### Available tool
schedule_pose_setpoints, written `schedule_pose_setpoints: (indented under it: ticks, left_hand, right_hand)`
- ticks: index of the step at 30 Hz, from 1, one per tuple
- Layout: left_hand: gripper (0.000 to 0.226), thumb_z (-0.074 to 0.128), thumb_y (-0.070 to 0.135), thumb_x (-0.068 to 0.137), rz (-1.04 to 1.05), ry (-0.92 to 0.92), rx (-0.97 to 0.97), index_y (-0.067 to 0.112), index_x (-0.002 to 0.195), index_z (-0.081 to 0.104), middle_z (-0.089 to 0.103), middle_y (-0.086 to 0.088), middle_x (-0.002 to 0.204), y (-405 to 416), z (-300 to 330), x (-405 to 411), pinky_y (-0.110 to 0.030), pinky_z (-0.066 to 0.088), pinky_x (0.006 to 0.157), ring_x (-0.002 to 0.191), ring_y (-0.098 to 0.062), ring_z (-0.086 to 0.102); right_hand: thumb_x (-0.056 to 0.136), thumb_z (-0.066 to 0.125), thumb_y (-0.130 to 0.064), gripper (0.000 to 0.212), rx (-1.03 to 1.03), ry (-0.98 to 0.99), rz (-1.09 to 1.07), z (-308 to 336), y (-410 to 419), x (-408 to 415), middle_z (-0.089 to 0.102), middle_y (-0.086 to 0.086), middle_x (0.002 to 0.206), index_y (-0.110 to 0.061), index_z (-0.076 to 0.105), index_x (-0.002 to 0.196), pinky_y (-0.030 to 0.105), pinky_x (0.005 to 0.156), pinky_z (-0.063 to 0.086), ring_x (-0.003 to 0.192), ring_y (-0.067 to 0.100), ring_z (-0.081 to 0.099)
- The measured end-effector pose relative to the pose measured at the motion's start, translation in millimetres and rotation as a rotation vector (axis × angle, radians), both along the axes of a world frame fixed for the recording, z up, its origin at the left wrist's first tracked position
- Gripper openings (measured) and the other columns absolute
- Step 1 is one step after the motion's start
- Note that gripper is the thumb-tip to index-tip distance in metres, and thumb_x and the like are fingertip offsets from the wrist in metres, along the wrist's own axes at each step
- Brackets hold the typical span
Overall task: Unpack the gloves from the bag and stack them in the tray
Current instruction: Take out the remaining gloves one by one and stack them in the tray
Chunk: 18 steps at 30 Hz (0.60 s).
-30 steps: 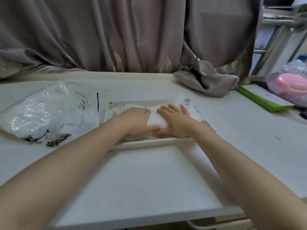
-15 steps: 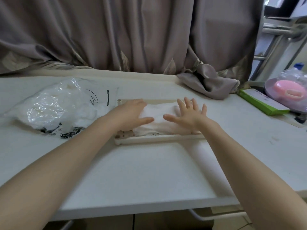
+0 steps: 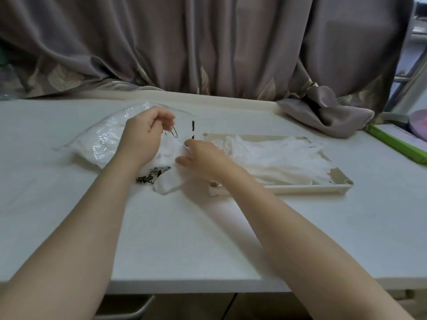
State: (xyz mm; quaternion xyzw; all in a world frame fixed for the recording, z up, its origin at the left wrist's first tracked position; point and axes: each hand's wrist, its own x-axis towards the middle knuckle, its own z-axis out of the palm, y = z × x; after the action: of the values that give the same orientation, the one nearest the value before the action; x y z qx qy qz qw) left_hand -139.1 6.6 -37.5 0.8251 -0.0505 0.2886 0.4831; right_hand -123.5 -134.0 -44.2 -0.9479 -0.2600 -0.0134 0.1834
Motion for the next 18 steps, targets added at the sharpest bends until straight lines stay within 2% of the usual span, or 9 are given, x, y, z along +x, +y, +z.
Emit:
schedule_pose_setpoints:
  ticks: [2,3,5,7,9,11,13,15,18]
  left_hand:
    - [0.033,0.036,-0.004,0.091,-0.002,0.046,0.053,0.013,0.099,0.064,0.064,-0.001,0.091,-3.2,-2.1,-2.6,-0.001,0.04,0.073,0.081,-0.003,0.058]
    - [0.032,0.037,-0.003,0.091,-0.006,0.066,0.093,0.011,0.101,0.064,0.064,-0.001,0.093,-5.5,-4.1,-2.8,0.0,0.038,0.072,0.083,-0.006,0.057]
    - [0.027,0.041,0.003,0.093,-0.023,0.107,0.146,0.01,0.107,0.064,0.064,-0.001,0.103,-8.3,-7.2,-1.8,-0.005,0.037,0.075,0.095,-0.011,0.057]
    - [0.024,0.049,0.016,0.094,-0.037,0.173,0.183,0.013,0.116,0.06,0.06,0.001,0.116,-9.0,-9.0,-0.9,-0.011,0.033,0.082,0.11,-0.012,0.054]
    - [0.04,0.059,0.035,0.089,-0.059,0.258,0.205,0.019,0.125,0.054,0.053,0.007,0.123,-11.5,-8.5,-2.3,-0.016,0.032,0.087,0.115,-0.009,0.048]
    - [0.052,0.065,0.043,0.081,-0.107,0.31,0.183,0.026,0.128,0.049,0.053,0.013,0.118,-19.9,-7.8,-6.9,-0.018,0.038,0.08,0.107,-0.008,0.05]
    - [0.042,0.066,0.04,0.081,-0.149,0.287,0.113,0.028,0.119,0.053,0.061,0.009,0.107,-30.4,-8.0,-10.5,-0.018,0.043,0.072,0.096,-0.011,0.057]
    - [0.022,0.063,0.037,0.086,-0.193,0.236,-0.004,0.025,0.104,0.06,0.067,0.002,0.096,-38.1,-10.1,-11.7,-0.027,0.048,0.072,0.089,-0.017,0.062]
    - [0.014,0.06,0.032,0.088,-0.224,0.146,-0.11,0.018,0.085,0.062,0.064,0.002,0.078,-39.1,-10.6,-12.1,-0.034,0.047,0.068,0.073,-0.016,0.059]
  right_hand:
    - [0.088,0.058,-0.037,0.045,-0.012,0.054,-0.09,-7.7,11.3,4.2,0.06,0.011,0.107,-0.005,0.046,0.118,0.037,0.079,0.041,0.101,0.029,0.055]
    - [0.087,0.06,-0.034,0.039,0.029,0.051,-0.11,-11.0,14.2,6.3,0.059,0.009,0.097,-0.006,0.047,0.111,0.035,0.075,0.041,0.094,0.028,0.055]
    - [0.088,0.055,-0.021,0.015,0.13,0.025,-0.121,-13.8,12.8,8.6,0.05,0.003,0.073,-0.011,0.047,0.081,0.029,0.06,0.035,0.078,0.026,0.051]
    - [0.09,0.051,-0.016,0.036,0.302,0.037,-0.13,-12.9,0.9,8.0,0.036,-0.002,0.056,-0.016,0.034,0.059,0.028,0.05,0.023,0.06,0.02,0.04]
    - [0.092,0.053,-0.02,0.044,0.581,0.101,-0.143,-9.2,-16.3,5.3,0.032,-0.007,0.05,-0.019,0.032,0.054,0.026,0.049,0.022,0.05,0.01,0.032]
    - [0.091,0.055,-0.022,0.04,0.778,0.159,-0.138,-3.3,-32.8,1.0,0.042,-0.008,0.048,-0.018,0.045,0.052,0.025,0.05,0.031,0.049,0.005,0.039]
    - [0.09,0.056,-0.019,0.023,0.948,0.238,-0.095,0.5,-42.1,1.2,0.062,0.008,0.067,-0.011,0.067,0.071,0.034,0.06,0.045,0.065,0.016,0.056]
    - [0.089,0.058,-0.017,0.016,1.071,0.35,-0.039,3.9,-46.5,0.9,0.064,0.014,0.084,-0.005,0.068,0.091,0.036,0.066,0.048,0.077,0.023,0.06]
    - [0.082,0.061,-0.017,0.007,1.133,0.44,0.068,5.6,-45.8,0.0,0.062,0.009,0.084,-0.012,0.064,0.086,0.032,0.066,0.047,0.078,0.022,0.059]
